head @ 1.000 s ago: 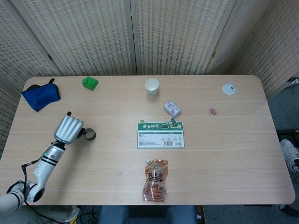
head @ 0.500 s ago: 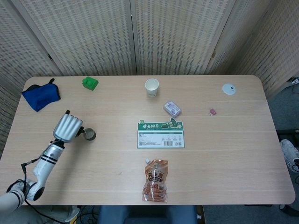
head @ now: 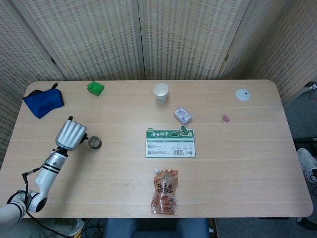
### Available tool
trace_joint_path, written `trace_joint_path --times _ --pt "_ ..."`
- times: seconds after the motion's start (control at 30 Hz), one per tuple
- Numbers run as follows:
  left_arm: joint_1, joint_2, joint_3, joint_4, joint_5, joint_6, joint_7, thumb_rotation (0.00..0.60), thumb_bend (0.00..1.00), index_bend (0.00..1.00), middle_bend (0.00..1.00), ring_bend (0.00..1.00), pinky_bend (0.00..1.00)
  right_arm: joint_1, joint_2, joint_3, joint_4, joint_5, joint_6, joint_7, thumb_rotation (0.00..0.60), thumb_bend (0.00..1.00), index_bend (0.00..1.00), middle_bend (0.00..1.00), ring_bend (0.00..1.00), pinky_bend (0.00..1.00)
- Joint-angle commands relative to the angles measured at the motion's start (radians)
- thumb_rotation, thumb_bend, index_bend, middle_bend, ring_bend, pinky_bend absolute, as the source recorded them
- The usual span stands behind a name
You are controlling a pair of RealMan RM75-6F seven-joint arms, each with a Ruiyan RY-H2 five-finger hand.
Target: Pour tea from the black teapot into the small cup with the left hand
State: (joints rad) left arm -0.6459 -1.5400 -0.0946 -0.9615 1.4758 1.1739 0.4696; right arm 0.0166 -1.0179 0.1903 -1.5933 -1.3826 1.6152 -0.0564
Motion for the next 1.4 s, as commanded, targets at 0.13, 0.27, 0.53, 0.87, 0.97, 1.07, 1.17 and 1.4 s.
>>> trace_joint_path --times 0.13,0.27,0.53,0.87,0.97,1.07,1.17,1.4 --pt "0.001 0.001 0.0 -0.005 -0.002 -0.001 0.001 0.497 0.38 1.0 1.0 0.95 0.53 0.001 0.0 0.0 -0.001 -0.001 0.0 -0.001 0.6 0.17 0.17 0.22 0.14 0.09" --pt "0.002 0.002 0.0 -0.009 -0.005 -0.002 0.002 0.495 0.38 1.0 1.0 0.95 0.53 0.0 0.0 0.0 -0.001 0.0 -0.001 -0.001 0.6 0.17 0.17 0.22 0.14 0.09" --pt "0.003 0.004 -0.001 -0.014 -0.007 0.0 0.007 0.497 0.38 1.0 1.0 0.95 0.53 -0.003 0.001 0.0 0.001 0.001 0.002 0.002 0.6 0.17 0.17 0.22 0.14 0.09" --pt "0.001 0.005 0.0 -0.024 -0.006 0.001 0.016 0.496 0.38 1.0 1.0 0.95 0.53 -0.004 0.0 0.0 0.005 0.001 0.004 0.005 0.6 0.17 0.17 0.22 0.14 0.09" --pt "0.001 0.005 0.0 -0.026 -0.005 0.0 0.016 0.505 0.38 1.0 1.0 0.95 0.53 -0.005 -0.001 0.0 0.006 0.001 0.005 0.006 0.6 0.17 0.17 0.22 0.14 0.09" --pt "0.0 0.006 0.0 -0.028 -0.005 0.0 0.017 0.509 0.38 1.0 1.0 0.95 0.53 -0.005 -0.002 -0.001 0.008 0.002 0.004 0.007 0.6 0.17 0.17 0.22 0.14 0.09" --pt "0.0 0.006 -0.001 -0.031 -0.006 -0.001 0.015 0.513 0.38 1.0 1.0 0.95 0.53 -0.006 -0.002 -0.001 0.008 0.002 0.005 0.007 0.6 0.17 0.17 0.22 0.14 0.09" --pt "0.001 0.009 -0.002 -0.042 -0.011 -0.004 0.015 0.51 0.38 1.0 1.0 0.95 0.53 -0.007 -0.002 -0.001 0.01 0.002 0.005 0.01 0.6 0.17 0.17 0.22 0.14 0.09"
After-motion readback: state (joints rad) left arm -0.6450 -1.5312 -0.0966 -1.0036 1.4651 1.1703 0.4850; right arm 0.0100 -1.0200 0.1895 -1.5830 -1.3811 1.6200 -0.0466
